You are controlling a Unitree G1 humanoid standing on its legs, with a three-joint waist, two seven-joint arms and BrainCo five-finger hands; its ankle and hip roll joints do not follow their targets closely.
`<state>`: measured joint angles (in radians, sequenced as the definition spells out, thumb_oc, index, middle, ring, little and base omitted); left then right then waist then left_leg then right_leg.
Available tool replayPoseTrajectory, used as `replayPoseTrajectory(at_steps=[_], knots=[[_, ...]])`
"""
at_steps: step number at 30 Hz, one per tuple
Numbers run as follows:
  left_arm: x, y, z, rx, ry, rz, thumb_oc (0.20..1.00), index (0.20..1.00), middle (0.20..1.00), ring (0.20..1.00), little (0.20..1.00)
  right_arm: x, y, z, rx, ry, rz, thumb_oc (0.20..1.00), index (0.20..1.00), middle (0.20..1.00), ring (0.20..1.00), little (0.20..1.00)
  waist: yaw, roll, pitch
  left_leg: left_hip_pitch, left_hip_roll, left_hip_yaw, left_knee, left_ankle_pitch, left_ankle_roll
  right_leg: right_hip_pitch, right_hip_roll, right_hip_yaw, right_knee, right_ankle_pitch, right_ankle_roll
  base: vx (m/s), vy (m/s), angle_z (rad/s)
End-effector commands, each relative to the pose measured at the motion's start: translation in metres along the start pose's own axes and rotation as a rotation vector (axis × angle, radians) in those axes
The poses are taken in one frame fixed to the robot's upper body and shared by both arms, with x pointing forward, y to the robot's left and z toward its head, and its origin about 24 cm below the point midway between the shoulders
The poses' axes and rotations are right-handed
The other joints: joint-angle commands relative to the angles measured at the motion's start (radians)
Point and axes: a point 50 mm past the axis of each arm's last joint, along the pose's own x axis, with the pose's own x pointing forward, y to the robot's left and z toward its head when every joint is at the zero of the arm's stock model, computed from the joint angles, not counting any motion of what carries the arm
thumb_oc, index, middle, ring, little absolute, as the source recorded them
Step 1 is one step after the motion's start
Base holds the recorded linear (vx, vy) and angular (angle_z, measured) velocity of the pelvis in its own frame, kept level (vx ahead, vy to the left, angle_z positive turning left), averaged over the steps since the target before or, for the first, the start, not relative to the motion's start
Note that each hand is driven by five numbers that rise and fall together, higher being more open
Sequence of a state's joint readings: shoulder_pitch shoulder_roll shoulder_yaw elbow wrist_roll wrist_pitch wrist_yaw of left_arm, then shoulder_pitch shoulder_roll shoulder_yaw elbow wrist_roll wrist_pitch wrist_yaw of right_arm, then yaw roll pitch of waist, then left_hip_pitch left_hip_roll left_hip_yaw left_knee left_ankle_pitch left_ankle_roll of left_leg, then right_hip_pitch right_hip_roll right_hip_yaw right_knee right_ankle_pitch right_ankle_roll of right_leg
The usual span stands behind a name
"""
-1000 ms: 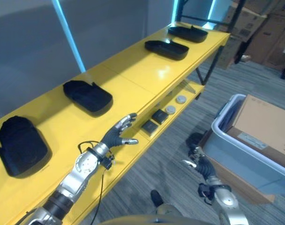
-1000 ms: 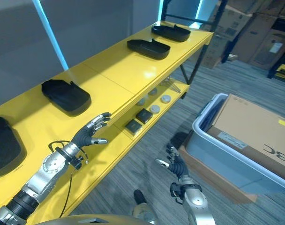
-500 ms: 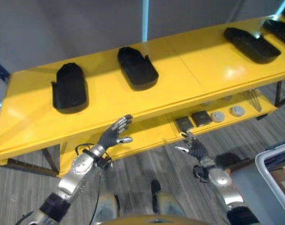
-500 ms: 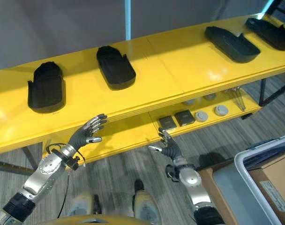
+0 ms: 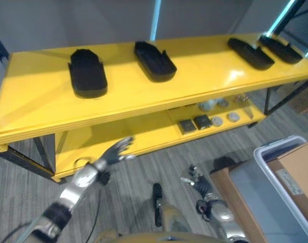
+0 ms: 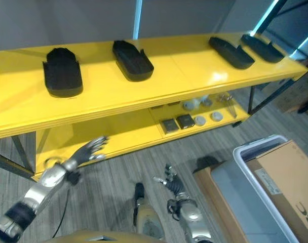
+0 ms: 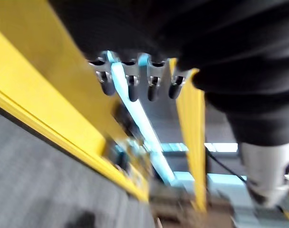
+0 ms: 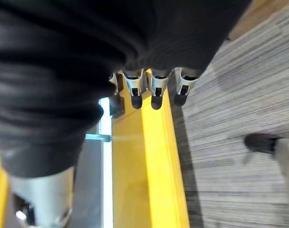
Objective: Move parts from the plastic box to the shelf.
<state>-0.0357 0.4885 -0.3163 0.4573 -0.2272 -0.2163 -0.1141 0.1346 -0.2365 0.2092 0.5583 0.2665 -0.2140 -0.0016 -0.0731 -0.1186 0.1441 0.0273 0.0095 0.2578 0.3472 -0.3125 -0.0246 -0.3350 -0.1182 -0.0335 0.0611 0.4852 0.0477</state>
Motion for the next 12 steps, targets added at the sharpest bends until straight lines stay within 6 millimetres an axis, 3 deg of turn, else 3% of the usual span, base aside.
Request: replayPoseTrajectory(at_steps=[1,4,5,6,7,8,11,12], knots=[[0.000,0.009,0.022,0.088,-0.116,0.093,1.000,1.000,1.000,1.000,1.000,0.005,-0.023,0.017,-0.035,-0.067,-0.092,1.000,1.000,1.000,1.000,1.000,0.038,0.050,0.032,0.138,0.036,-0.070,-0.271,0.024,0.002,0.055,0.041,0.077,0.140,-0.430,0.214,-0.22,0.087,0.33],[-0.010,0.025,-0.008,0.127,0.032,0.162,1.000,1.000,1.000,1.000,1.000,-0.003,-0.035,-0.018,0.008,0.094,-0.166,1.000,1.000,1.000,1.000,1.000,0.050,0.061,0.030,0.101,0.031,-0.118,-0.261,0.039,0.025,0.118,0.002,0.160,0.203,-0.448,0.214,-0.19,0.061,0.46],[-0.012,0.029,-0.019,0.123,0.085,0.192,1.000,1.000,1.000,1.000,1.000,-0.005,-0.037,-0.029,0.016,0.150,-0.182,1.000,1.000,1.000,1.000,1.000,0.055,0.062,0.024,0.093,0.031,-0.125,-0.257,0.039,0.027,0.157,-0.014,0.163,0.193,-0.461,0.211,-0.12,-0.045,0.32],[-0.020,0.038,-0.044,0.075,0.202,0.288,1.000,1.000,1.000,1.000,1.000,-0.007,-0.036,-0.047,0.015,0.255,-0.192,1.000,1.000,1.000,1.000,1.000,0.085,0.044,-0.004,0.058,0.023,-0.119,-0.244,0.048,0.026,0.228,-0.053,0.124,0.133,-0.465,0.196,-0.07,-0.050,0.14],[-0.020,0.038,-0.044,0.075,0.202,0.288,1.000,1.000,1.000,1.000,1.000,-0.007,-0.036,-0.047,0.015,0.255,-0.192,1.000,1.000,1.000,1.000,1.000,0.083,0.044,-0.003,0.058,0.023,-0.121,-0.242,0.048,0.026,0.230,-0.054,0.122,0.132,-0.465,0.196,-0.04,-0.097,-0.03],[-0.023,0.042,-0.054,0.035,0.252,0.336,1.000,1.000,1.000,1.000,1.000,-0.009,-0.035,-0.059,0.005,0.330,-0.189,1.000,1.000,1.000,1.000,1.000,0.095,0.031,-0.018,0.047,0.019,-0.113,-0.242,0.051,0.026,0.237,-0.060,0.094,0.102,-0.469,0.199,-0.02,-0.105,-0.14],[-0.039,0.046,-0.092,-0.206,0.424,0.524,1.000,1.000,1.000,1.000,1.000,-0.014,-0.031,-0.077,-0.073,0.457,-0.151,1.000,1.000,1.000,1.000,1.000,0.112,0.014,-0.060,0.035,0.030,-0.090,-0.256,0.065,0.018,0.232,-0.029,0.101,0.049,-0.469,0.213,-0.03,-0.133,-0.18],[-0.057,0.045,-0.113,-0.287,0.537,0.601,1.000,1.000,1.000,1.000,1.000,-0.022,-0.035,-0.087,-0.068,0.525,-0.162,1.000,1.000,1.000,1.000,1.000,0.118,0.013,-0.075,0.037,0.031,-0.086,-0.254,0.065,0.014,0.254,-0.025,0.097,0.019,-0.487,0.207,-0.01,-0.139,-0.35]])
